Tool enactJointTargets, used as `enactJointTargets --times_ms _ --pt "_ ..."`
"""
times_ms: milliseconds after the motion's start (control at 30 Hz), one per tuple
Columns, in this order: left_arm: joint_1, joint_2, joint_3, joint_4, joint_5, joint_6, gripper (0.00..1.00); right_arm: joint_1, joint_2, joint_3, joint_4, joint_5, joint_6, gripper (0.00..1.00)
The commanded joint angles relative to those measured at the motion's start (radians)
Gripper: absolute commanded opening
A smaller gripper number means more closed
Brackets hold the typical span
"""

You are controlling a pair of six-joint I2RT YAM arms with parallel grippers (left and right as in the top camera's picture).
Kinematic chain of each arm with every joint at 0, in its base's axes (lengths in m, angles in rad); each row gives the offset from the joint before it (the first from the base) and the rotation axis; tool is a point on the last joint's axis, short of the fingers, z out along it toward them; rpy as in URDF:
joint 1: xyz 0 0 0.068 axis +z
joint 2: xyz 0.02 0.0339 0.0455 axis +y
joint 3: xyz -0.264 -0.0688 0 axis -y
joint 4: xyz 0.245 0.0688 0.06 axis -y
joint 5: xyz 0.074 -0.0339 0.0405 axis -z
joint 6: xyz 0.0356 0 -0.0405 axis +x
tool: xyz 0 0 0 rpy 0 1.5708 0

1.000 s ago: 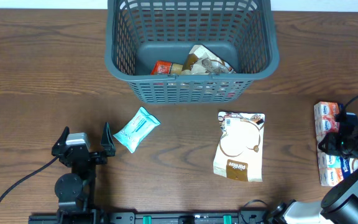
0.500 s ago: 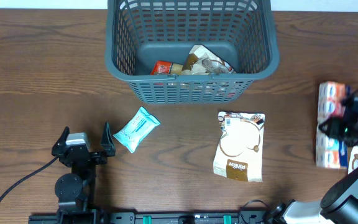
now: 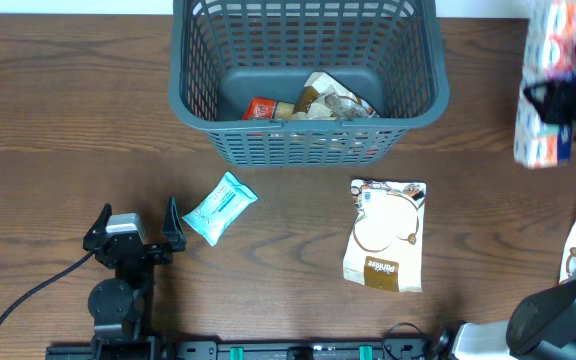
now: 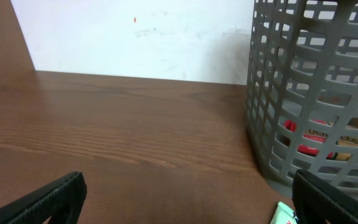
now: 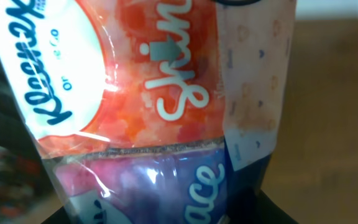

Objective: Pack container
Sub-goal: 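Lift the Kleenex stack and carry it over the grey basket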

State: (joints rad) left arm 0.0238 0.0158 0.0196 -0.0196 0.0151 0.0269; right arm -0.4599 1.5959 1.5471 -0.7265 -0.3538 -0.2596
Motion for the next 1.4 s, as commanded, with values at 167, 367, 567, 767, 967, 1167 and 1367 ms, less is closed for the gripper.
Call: enactJointTargets --times_ms 167,367,567,767,967,1167,1367 --pt "-0.001 -0.005 -0.015 -0.017 -0.026 0.006 0.99 0.194 -0.041 0.299 -0.028 -0.039 0.018 0.01" --pt "-0.001 -0.005 -0.015 -0.017 -0.026 0.006 0.99 0.357 -0.041 0.426 -0.068 -0.039 -0.131 0.01" --pt "-0.001 -0.005 -0.015 -0.018 -0.026 0.005 0.99 0.548 -0.041 0.489 -0.098 -0.04 -0.33 0.01" --pt "-0.001 -0.005 -0.015 -0.018 -0.023 -0.002 0.99 0.682 -0.026 0.488 -0.105 -0.039 -0.382 0.01" --pt "-0.001 -0.005 -0.015 -0.018 -0.023 -0.002 0.99 0.737 0.041 0.488 -0.134 -0.005 -0.404 0.01" --pt "-0.001 -0.005 -0.015 -0.018 -0.023 -0.002 0.99 0.739 0.15 0.488 -0.14 -0.002 -0.439 0.01" --pt "-0.001 -0.005 -0.015 -0.018 -0.023 -0.002 0.99 0.742 0.241 0.488 -0.098 -0.007 -0.452 0.01"
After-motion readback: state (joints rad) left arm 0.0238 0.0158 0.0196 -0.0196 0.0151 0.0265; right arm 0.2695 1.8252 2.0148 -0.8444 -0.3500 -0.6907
